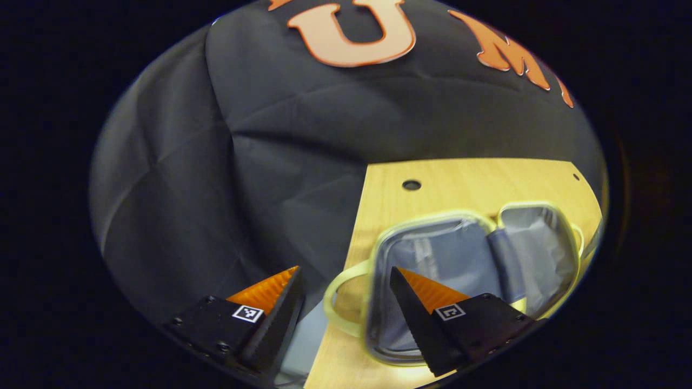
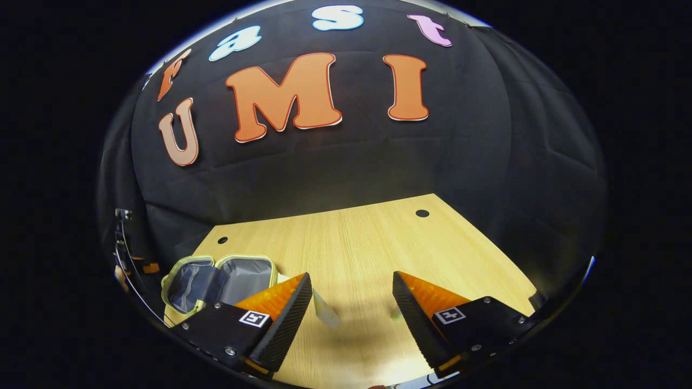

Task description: First open the suitcase, pack the skin care products into it, and then close the suitcase.

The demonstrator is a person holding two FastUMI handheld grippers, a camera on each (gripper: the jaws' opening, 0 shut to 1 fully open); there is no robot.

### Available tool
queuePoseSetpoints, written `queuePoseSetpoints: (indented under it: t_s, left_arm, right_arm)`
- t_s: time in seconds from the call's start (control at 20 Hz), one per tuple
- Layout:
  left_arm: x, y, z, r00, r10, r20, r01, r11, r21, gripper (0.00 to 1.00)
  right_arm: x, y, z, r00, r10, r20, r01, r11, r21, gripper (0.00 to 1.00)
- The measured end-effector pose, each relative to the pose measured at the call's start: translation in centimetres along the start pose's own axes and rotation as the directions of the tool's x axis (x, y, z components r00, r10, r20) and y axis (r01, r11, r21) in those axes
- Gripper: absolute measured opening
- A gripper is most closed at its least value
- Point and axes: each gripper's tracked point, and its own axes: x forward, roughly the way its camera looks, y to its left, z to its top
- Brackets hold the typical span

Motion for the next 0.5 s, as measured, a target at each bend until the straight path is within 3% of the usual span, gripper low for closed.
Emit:
queuePoseSetpoints:
  t_s: [0.2, 0.3, 0.5]
  left_arm:
    - [-9.8, -7.3, 6.3, 0.99, -0.069, 0.126, 0.069, 0.998, 0.008, 0.99]
    - [-14.1, -12.1, 7.0, 0.982, -0.107, 0.159, 0.108, 0.994, 0.0, 1.0]
    - [-18.2, -24.5, 9.2, 0.956, -0.188, 0.224, 0.203, 0.978, -0.048, 0.99]
  right_arm:
    - [0.6, -2.4, 0.2, 0.999, 0.047, -0.017, -0.047, 0.999, -0.02, 0.95]
    - [0.8, -3.7, 0.5, 0.997, 0.077, -0.021, -0.078, 0.997, -0.022, 0.95]
    - [1.1, -6.8, 0.0, 0.992, 0.122, -0.046, -0.124, 0.99, -0.061, 0.95]
